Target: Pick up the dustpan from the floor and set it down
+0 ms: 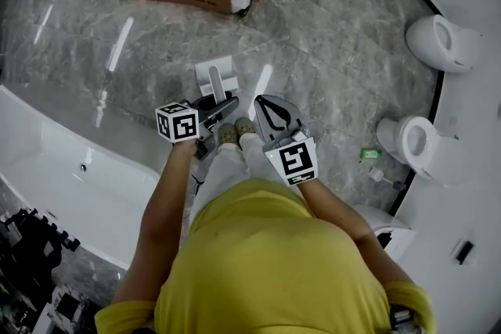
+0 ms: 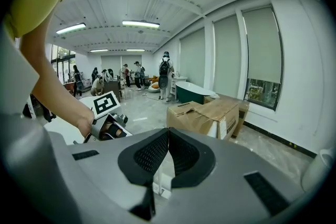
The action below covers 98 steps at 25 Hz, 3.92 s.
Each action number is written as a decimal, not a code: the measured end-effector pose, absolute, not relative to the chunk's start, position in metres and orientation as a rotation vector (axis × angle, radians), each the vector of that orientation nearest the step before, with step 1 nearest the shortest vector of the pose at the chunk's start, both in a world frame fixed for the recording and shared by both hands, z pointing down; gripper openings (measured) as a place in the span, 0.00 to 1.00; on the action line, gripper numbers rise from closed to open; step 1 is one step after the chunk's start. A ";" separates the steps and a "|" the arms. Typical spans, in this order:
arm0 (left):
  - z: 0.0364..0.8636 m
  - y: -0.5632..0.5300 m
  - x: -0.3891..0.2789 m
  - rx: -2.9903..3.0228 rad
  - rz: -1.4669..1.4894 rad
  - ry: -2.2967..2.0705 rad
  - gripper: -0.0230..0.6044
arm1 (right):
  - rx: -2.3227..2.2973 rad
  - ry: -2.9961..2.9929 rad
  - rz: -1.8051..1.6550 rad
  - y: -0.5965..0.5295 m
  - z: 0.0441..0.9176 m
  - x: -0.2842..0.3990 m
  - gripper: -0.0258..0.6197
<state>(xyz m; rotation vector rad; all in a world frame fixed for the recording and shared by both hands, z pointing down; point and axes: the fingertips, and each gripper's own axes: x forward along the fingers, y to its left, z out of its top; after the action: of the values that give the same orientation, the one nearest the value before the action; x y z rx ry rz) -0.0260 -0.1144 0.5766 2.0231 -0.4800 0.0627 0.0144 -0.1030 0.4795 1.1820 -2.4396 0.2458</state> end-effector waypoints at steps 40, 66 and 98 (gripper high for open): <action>0.402 -0.100 -0.013 2.430 -0.029 -0.637 0.33 | 1.264 -2.574 0.135 -0.122 0.408 0.015 0.06; 0.451 -0.126 -0.014 2.406 0.039 -0.651 0.33 | 1.241 -2.537 0.198 -0.136 0.432 0.015 0.06; 0.582 -0.119 -0.002 2.279 0.257 -0.578 0.33 | 1.194 -2.458 0.219 -0.144 0.467 0.019 0.06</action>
<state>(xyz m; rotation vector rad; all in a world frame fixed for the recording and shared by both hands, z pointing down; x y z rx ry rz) -0.0023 -0.1189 0.5820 2.2789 -0.5777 0.2572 0.0185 -0.1439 0.4666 1.1936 -2.4583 0.2187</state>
